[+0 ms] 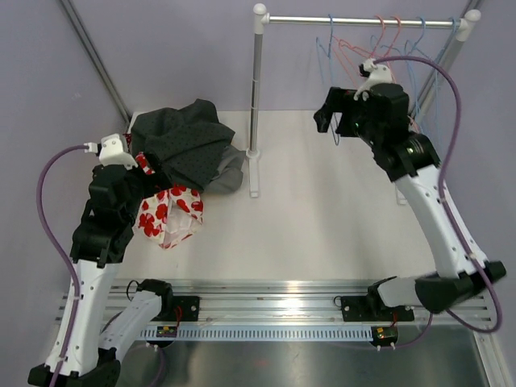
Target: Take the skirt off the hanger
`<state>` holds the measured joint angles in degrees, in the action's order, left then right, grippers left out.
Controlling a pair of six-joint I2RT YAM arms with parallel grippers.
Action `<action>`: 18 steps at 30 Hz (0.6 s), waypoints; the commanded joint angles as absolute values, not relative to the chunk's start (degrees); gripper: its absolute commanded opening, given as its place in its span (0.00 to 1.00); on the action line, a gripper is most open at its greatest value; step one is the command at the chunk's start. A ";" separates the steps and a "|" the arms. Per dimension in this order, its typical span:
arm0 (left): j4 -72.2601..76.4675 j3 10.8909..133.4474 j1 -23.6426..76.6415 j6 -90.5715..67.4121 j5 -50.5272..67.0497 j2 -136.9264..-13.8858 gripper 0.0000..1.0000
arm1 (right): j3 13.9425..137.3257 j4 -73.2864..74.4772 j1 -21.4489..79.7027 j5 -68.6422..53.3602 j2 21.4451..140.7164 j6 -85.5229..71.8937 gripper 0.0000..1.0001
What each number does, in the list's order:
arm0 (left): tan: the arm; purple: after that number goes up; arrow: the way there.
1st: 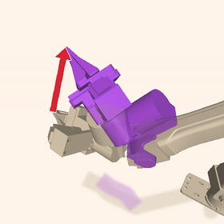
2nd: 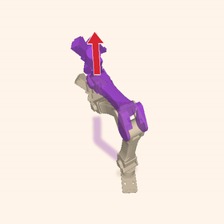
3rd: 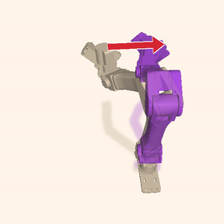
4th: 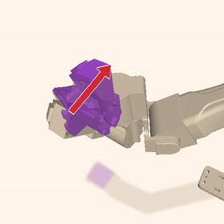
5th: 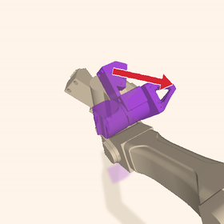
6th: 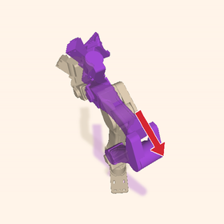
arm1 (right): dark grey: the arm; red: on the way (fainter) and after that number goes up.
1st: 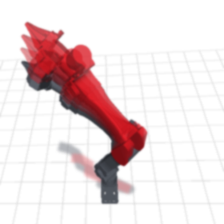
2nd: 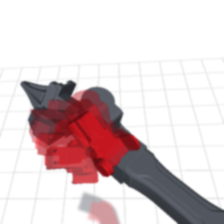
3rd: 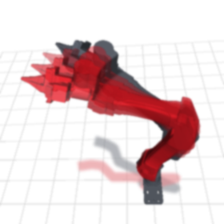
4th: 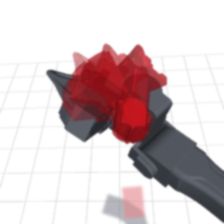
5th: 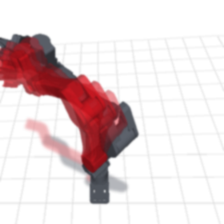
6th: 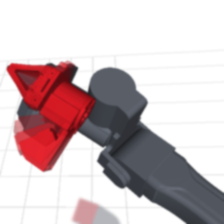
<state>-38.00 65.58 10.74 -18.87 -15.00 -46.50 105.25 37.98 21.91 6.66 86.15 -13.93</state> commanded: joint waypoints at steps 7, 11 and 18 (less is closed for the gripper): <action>-44.21 53.27 10.81 -19.25 -5.98 -29.02 0.99 | 63.39 19.86 21.71 1.67 40.99 -25.21 0.99; -45.18 51.77 10.99 -19.86 -6.15 -21.47 0.99 | 56.27 27.49 21.80 4.39 27.90 -27.33 0.99; -43.68 50.27 11.69 -19.87 -6.42 -16.70 0.99 | 54.14 34.19 21.80 9.05 17.85 -27.34 0.99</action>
